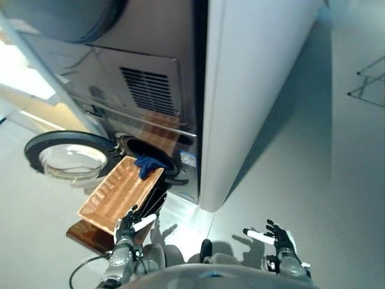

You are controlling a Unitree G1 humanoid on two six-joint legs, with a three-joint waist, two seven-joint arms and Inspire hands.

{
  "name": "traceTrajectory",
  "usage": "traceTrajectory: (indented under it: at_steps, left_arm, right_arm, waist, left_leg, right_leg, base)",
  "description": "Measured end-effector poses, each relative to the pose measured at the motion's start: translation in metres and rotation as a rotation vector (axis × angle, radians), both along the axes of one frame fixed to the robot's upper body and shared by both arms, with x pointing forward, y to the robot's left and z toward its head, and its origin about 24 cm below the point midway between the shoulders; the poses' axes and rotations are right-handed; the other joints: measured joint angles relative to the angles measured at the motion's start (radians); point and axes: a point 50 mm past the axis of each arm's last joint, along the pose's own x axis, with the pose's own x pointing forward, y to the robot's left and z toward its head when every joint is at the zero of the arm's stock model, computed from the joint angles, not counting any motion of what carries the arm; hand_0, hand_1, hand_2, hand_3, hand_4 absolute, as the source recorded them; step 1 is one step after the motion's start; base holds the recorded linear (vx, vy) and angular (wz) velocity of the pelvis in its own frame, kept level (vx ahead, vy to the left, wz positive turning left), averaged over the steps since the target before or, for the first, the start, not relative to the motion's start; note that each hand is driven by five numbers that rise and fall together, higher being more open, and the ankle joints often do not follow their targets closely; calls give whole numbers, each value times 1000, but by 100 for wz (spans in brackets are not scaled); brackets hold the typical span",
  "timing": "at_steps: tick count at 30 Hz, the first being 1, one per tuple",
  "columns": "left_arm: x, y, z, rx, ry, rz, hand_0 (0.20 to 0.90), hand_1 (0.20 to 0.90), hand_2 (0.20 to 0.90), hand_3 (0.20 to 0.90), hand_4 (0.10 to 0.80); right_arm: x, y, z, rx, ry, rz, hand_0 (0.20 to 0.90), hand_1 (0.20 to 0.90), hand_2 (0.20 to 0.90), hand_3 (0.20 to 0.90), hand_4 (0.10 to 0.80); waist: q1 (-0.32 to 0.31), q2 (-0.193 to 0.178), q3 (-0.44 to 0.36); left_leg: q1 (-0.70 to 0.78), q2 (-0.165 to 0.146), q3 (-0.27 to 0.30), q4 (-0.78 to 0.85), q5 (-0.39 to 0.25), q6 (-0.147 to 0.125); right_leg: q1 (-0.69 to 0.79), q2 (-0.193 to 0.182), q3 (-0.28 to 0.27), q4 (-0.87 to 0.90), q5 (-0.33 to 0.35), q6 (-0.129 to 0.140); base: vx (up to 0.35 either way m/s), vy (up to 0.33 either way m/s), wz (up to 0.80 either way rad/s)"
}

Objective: Pick up the clothes and place them into the washing machine

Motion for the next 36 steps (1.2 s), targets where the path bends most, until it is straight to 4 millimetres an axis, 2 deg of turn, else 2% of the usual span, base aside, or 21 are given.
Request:
traceTrajectory:
  at_steps: [1, 2, 4, 5, 6, 9, 10, 12, 13, 14, 15, 16, 18, 19, 21, 23, 24, 26, 28, 32, 36]
  left_arm:
    - [3, 1, 1, -4, -7, 12, 900, 900, 900, 900, 800]
    - [2, -1, 0, -15, -1, 24, 900, 900, 900, 900, 800]
    - [-2, 0, -1, -18, 9, 40, 900, 900, 900, 900, 800]
    - [-2, 2, -1, -17, 7, 50, 900, 900, 900, 900, 800]
    - [-3, 3, -1, -16, 8, 58, 900, 900, 900, 900, 800]
    - [4, 6, 2, -11, -14, 95, 900, 900, 900, 900, 800]
    - [5, 6, 1, -14, -7, 104, 900, 900, 900, 900, 800]
    - [12, 10, 4, -7, -26, 103, 900, 900, 900, 900, 800]
    - [16, 15, 7, 6, -36, 102, 900, 900, 900, 900, 800]
    - [17, 21, 8, 22, -39, 105, 900, 900, 900, 900, 800]
    - [15, 24, 7, 30, -27, 111, 900, 900, 900, 900, 800]
    - [12, 28, 7, 40, -21, 138, 900, 900, 900, 900, 800]
    - [10, 36, 7, 61, -10, 180, 900, 900, 900, 900, 800]
    - [12, 40, 9, 76, -10, 189, 900, 900, 900, 900, 800]
    - [11, 47, 10, 103, -11, 202, 900, 900, 900, 900, 800]
    - [3, 48, 7, 112, 21, 215, 900, 900, 900, 900, 800]
    - [5, 43, 7, 112, 23, 185, 900, 900, 900, 900, 800]
    - [5, 41, 6, 107, 31, 164, 900, 900, 900, 900, 800]
    - [9, 35, 5, 66, 17, 164, 900, 900, 900, 900, 800]
    - [5, 37, 3, -41, 1, 270, 900, 900, 900, 900, 800]
    - [4, 48, 5, -124, -45, 434, 900, 900, 900, 900, 800]
  right_arm:
    - [1, 0, 0, -4, -2, 0, 900, 900, 900, 900, 800]
    - [4, -1, 1, 0, -14, -18, 900, 900, 900, 900, 800]
    - [1, 2, 0, 17, -18, -38, 900, 900, 900, 900, 800]
    - [1, 1, 0, 28, -28, -72, 900, 900, 900, 900, 800]
    - [2, 0, 0, 34, -36, -97, 900, 900, 900, 900, 800]
    - [-13, -12, 0, 45, -34, -227, 900, 900, 900, 900, 800]
    - [-16, -15, -1, 47, -28, -260, 900, 900, 900, 900, 800]
    - [-18, -16, -1, 52, -31, -274, 900, 900, 900, 900, 800]
    - [-16, -13, -1, 61, -38, -270, 900, 900, 900, 900, 800]
    - [-16, -13, -1, 63, -41, -274, 900, 900, 900, 900, 800]
    - [-14, -14, 0, 64, -52, -285, 900, 900, 900, 900, 800]
    - [-8, -13, 1, 68, -65, -288, 900, 900, 900, 900, 800]
    - [-16, -12, -3, 71, -33, -297, 900, 900, 900, 900, 800]
    - [-27, -11, -8, 75, 15, -311, 900, 900, 900, 900, 800]
    - [-43, -9, -14, 77, 76, -335, 900, 900, 900, 900, 800]
    - [-52, -14, -14, 69, 87, -383, 900, 900, 900, 900, 800]
    - [-69, -20, -14, 62, 108, -453, 900, 900, 900, 900, 800]
    - [-71, -29, -11, 55, 89, -503, 900, 900, 900, 900, 800]
    - [-82, -38, -8, 44, 78, -588, 900, 900, 900, 900, 800]
    - [-75, -51, -2, 32, 30, -621, 900, 900, 900, 900, 800]
    - [-88, -56, -3, 44, 38, -739, 900, 900, 900, 900, 800]
  waist:
    - [8, 9, 7]
    - [3, 28, 17]
    - [8, 16, -1]
    - [6, 16, -7]
    - [10, 20, -13]
    - [-22, 46, -42]
    - [-27, 55, -40]
    - [-53, 59, -40]
    - [-63, 40, -46]
    - [-70, 23, -51]
    - [-64, 24, -52]
    - [-60, 25, -52]
    - [-52, 28, -51]
    - [-53, 21, -54]
    - [-41, 6, -58]
    - [-51, 5, -62]
    - [-55, 8, -77]
    - [-45, 3, -78]
    - [-83, -15, -111]
    - [-81, -31, -138]
    - [-84, -32, -156]
  left_leg:
    - [-9, 10, 3, -34, 36, -14]
    - [-9, 22, 0, -23, 55, -6]
    - [-21, 2, 7, 63, 61, 3]
    - [-5, -23, 15, 93, 59, 24]
    - [6, -27, 19, 89, 58, 37]
    - [108, -72, 18, 13, 73, 138]
    - [137, -63, 14, 3, 64, 186]
    - [163, -73, -19, 0, 30, 218]
    - [158, -98, -32, -3, 26, 234]
    - [164, -124, -28, -17, 32, 239]
    - [173, -133, -18, -36, 27, 242]
    - [174, -135, -19, -40, 25, 242]
    - [175, -146, -54, -44, 34, 233]
    - [177, -146, -80, -46, 35, 225]
    - [180, -143, -90, -47, 35, 210]
    - [175, -124, -114, -50, 13, 191]
    - [176, -83, -66, -43, 15, 171]
    - [168, -60, -41, -49, 13, 161]
    - [156, -35, 30, -42, 12, 139]
    - [161, -43, 74, -46, 16, 149]
    - [171, -54, 79, -47, 3, 156]
  right_leg:
    - [21, 22, -25, -19, 48, -96]
    - [46, 46, -38, -20, 28, -86]
    - [63, 43, -56, -21, 18, -90]
    - [73, 37, -69, -18, -3, -84]
    - [79, 34, -69, -10, -4, -80]
    - [85, 29, -74, 77, -65, -31]
    - [46, 20, -65, 216, -126, 10]
    - [-58, -8, -22, 473, -201, 77]
    - [-127, -47, 3, 592, -226, 99]
    - [-174, -123, -4, 606, -247, 111]
    - [-187, -174, -36, 562, -256, 112]
    - [-190, -199, -34, 500, -241, 132]
    - [-157, -245, -26, 323, -179, 195]
    - [-112, -246, -24, 255, -146, 198]
    - [-77, -244, -43, 187, -38, 176]
    - [-9, -227, -103, 116, 18, 167]
    - [38, -207, -157, 57, 28, 152]
    - [47, -190, -171, 53, 27, 144]
    - [72, -192, -248, 17, 16, 144]
    - [58, -201, -208, 26, 22, 158]
    - [61, -208, -203, 20, 24, 162]
  base:
    - [246, 163, -78]
    - [351, 241, -82]
    - [262, 177, -75]
    - [163, 117, -68]
    - [167, 108, -69]
    - [207, 174, -18]
    - [74, 102, 24]
    - [52, 56, 42]
    - [71, -21, 49]
    - [121, -133, 24]
    - [139, -134, -2]
    - [169, -132, -7]
    - [172, -59, 41]
    - [137, -67, 78]
    - [148, -106, 56]
    - [74, -49, 66]
    - [67, 1, 80]
    - [82, 26, 49]
    - [84, 54, 74]
    - [97, 46, -11]
    - [62, 3, -9]
